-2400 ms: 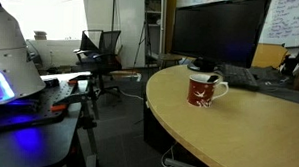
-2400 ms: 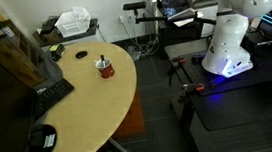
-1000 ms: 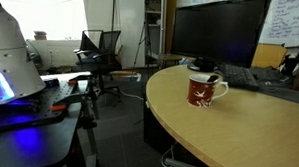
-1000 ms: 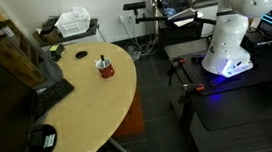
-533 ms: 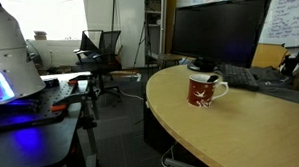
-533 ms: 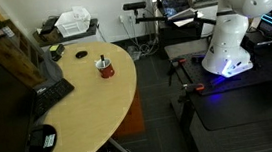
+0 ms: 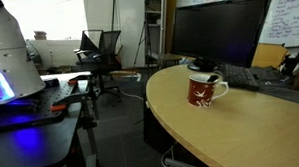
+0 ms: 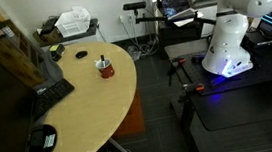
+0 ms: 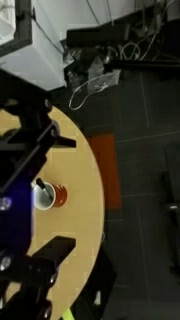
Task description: Place the marker on the table
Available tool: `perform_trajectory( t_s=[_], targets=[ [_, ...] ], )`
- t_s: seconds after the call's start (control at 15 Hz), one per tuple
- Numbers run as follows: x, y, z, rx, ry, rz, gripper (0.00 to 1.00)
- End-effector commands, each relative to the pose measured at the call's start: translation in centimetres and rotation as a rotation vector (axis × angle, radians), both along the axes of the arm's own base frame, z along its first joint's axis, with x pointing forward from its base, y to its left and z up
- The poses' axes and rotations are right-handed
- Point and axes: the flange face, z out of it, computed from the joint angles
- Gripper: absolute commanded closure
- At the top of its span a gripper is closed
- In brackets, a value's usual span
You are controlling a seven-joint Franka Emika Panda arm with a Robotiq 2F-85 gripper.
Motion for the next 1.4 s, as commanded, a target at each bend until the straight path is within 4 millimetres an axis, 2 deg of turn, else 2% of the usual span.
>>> perform_trajectory(
  t_s=[0.0, 0.2, 0.4, 0.67, 0.93, 1.13, 1.33],
  targets=[
    [3.9, 3.8, -3.2, -0.014, 0.013, 0.206, 0.00],
    [7.7, 8.1, -7.1, -0.029, 0.029, 0.387, 0.00],
    [10.7, 10.0, -10.4, -0.027, 0.047, 0.565, 0.00],
    [13.1, 9.1, -14.2, 0.007, 0.102, 0.790, 0.00],
    [14.0, 7.8, -17.3, 0.013, 0.209, 1.009, 0.00],
    [13.9, 7.4, -18.8, -0.002, 0.286, 1.166, 0.00],
    [13.7, 7.2, -19.2, -0.121, 0.345, 1.276, 0.00]
  ],
)
